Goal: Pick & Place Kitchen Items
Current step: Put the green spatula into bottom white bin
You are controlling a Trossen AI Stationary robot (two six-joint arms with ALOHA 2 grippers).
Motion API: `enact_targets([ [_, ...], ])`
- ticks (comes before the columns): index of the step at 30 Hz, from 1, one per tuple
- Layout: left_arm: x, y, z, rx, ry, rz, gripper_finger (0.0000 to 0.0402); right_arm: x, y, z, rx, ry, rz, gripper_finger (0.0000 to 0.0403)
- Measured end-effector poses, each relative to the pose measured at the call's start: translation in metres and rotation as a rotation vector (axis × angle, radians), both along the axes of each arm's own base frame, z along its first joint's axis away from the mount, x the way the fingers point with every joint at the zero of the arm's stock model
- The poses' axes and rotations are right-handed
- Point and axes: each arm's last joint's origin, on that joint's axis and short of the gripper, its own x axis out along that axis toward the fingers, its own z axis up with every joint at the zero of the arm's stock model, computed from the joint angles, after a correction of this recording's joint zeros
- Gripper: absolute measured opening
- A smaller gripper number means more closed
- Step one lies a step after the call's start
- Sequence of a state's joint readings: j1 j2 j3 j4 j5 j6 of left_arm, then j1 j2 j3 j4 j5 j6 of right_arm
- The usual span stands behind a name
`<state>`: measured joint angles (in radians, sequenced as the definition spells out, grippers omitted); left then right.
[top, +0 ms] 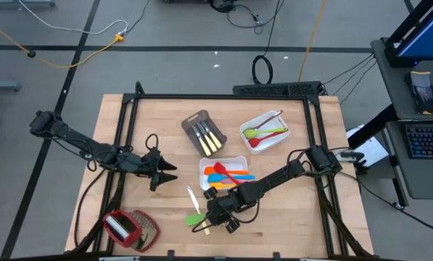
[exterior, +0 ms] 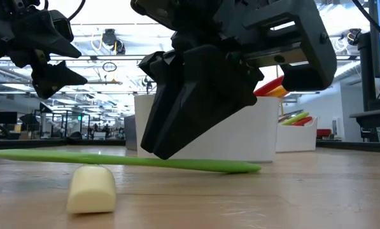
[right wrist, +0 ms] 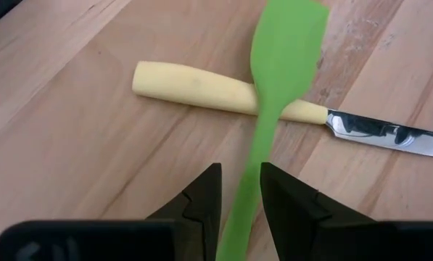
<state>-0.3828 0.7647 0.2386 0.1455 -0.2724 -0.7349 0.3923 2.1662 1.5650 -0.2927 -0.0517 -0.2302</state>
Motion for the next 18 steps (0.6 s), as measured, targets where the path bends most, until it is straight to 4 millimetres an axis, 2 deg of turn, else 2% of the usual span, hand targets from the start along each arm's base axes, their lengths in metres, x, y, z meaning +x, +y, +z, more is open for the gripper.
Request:
enact_targets([
  [12,0.000,0.000,0.000,0.013,-0.003,0.013,0.0250,-0.008,0.004,-0.004,-0.069,0.047,0.029,0.0089],
  [18,0.000,0.001,0.000,0.012,-0.003,0.014,0.0250,-0.006,0.010,0.006,-0.114,0.064,0.067,0.0089],
])
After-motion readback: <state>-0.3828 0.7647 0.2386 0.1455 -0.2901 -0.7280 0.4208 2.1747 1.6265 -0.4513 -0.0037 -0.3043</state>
